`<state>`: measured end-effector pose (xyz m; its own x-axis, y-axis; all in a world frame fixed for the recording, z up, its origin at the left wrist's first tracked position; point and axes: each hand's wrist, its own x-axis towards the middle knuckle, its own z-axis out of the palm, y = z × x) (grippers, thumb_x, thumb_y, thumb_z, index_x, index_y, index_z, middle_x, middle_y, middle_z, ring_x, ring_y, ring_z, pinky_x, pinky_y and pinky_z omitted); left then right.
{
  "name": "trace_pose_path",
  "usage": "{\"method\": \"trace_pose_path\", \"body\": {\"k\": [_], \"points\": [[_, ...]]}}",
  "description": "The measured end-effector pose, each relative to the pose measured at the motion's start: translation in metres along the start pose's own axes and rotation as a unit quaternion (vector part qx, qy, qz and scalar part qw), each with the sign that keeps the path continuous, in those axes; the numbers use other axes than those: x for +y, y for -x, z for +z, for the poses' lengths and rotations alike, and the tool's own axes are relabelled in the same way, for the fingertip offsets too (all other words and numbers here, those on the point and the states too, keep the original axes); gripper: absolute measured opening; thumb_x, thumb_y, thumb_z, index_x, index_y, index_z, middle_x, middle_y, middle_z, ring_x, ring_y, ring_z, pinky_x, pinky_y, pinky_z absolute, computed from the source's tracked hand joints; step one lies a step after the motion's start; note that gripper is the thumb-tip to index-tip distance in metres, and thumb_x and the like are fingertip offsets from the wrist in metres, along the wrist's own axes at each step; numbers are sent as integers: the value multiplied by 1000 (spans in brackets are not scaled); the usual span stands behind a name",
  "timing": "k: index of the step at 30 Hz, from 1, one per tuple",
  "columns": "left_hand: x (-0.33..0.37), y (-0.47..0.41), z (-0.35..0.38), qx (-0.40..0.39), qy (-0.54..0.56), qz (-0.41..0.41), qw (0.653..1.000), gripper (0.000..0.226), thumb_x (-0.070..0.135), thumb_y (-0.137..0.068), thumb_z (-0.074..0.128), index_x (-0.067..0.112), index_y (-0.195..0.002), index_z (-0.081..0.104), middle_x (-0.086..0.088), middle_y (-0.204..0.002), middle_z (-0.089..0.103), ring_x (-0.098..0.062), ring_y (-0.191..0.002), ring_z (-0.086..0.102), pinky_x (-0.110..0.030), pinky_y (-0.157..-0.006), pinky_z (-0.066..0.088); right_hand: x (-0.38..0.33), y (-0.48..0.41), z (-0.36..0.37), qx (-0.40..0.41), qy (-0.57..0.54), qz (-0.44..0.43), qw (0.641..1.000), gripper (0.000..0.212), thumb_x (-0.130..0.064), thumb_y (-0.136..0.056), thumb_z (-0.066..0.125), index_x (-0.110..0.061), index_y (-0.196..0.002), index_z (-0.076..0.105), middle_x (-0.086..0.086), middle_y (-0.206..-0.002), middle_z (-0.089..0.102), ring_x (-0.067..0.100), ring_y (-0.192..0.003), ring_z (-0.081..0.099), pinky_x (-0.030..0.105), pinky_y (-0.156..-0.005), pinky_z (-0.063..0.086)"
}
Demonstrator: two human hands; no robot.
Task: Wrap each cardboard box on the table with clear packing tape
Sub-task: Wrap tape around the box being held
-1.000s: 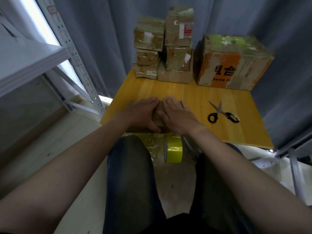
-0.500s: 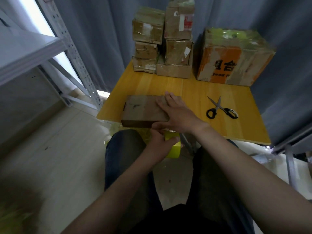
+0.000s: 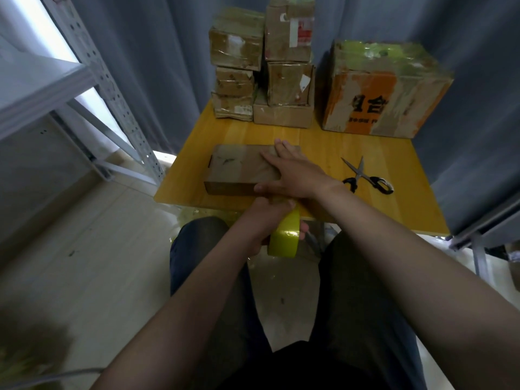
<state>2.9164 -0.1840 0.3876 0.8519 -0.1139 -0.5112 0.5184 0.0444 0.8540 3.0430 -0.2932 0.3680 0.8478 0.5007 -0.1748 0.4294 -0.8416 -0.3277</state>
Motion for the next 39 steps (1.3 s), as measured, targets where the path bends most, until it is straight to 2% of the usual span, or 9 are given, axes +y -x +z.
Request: {"method": "trace_pose_path", "body": {"k": [5, 8, 13, 18, 21, 23, 27, 35, 39], "points": [[4, 1, -2, -11, -36, -67, 997, 22, 25, -108, 50, 6, -103, 60, -16, -84, 76, -24, -71, 73, -34, -72, 60, 2, -4, -1, 2, -6, 2, 1000, 106, -77, -84, 61, -35, -166, 9, 4, -173, -15, 22, -159, -16, 52, -128, 4], [9, 0, -3, -29, -67, -82, 994, 22, 25, -110, 44, 9, -105, 57, -17, -88, 75, -26, -78, 73, -37, -82, 58, 2, -4, 0, 6, -4, -2, 1000, 106, -77, -84, 62, -34, -166, 9, 5, -173, -15, 22, -159, -16, 54, -128, 5], [10, -3, 0, -29, -92, -78, 992, 22, 25, -111, 42, 10, -123, 51, -16, -83, 77, -29, -74, 74, -39, -80, 58, 1, -4, 1, 14, -6, -2, 1000, 105, -76, -84, 62, -34, -165, 11, 5, -173, -14, 22, -159, -15, 53, -128, 4], [6, -7, 2, -12, -54, -68, 996, 22, 25, -110, 44, 7, -113, 57, -15, -85, 78, -28, -73, 75, -45, -86, 58, 1, 6, 0, 72, -67, -14, 995, 92, -73, -89, 58, -29, -163, 24, 2, -174, 6, 23, -160, -7, 52, -128, 3], [1, -5, 4, -6, -8, -77, 997, 26, 26, -110, 43, 7, -112, 61, -12, -82, 77, -24, -64, 73, -38, -76, 58, 16, 28, -7, 226, -166, 76, 957, 58, -61, -98, 56, -27, -145, 52, 2, -154, 44, 29, -147, 27, 46, -118, 28], [-1, -5, 3, -2, 11, -83, 996, 29, 26, -110, 42, 6, -123, 58, -12, -82, 77, -24, -63, 74, -35, -68, 59, 39, 49, -12, 278, -59, 212, 935, 47, -54, -97, 58, -21, -130, 59, 8, -137, 51, 33, -132, 40, 45, -108, 38], [-3, -4, 6, 6, 17, -92, 996, 38, 23, -110, 41, -5, -129, 59, -11, -77, 77, -20, -61, 74, -27, -50, 58, 80, 86, -10, 172, -34, 390, 904, 56, -47, -93, 64, -10, -132, 49, 16, -138, 44, 40, -132, 37, 50, -108, 38], [-11, -5, 4, 34, 31, -64, 997, 27, 22, -107, 49, 2, -119, 63, -10, -82, 78, -21, -64, 73, -32, -60, 60, 91, 109, -15, 123, -7, 387, 914, 55, -60, -84, 75, -14, -109, 59, 10, -113, 58, 38, -123, 42, 45, -96, 43], [-17, -8, 3, 59, 5, -34, 998, 27, 20, -106, 49, 0, -109, 67, -13, -81, 76, -24, -64, 70, -33, -63, 59, 90, 115, -21, 101, -96, 375, 917, 48, -50, -73, 88, -18, -97, 61, 5, -93, 63, 28, -90, 62, 39, -70, 50]]}}
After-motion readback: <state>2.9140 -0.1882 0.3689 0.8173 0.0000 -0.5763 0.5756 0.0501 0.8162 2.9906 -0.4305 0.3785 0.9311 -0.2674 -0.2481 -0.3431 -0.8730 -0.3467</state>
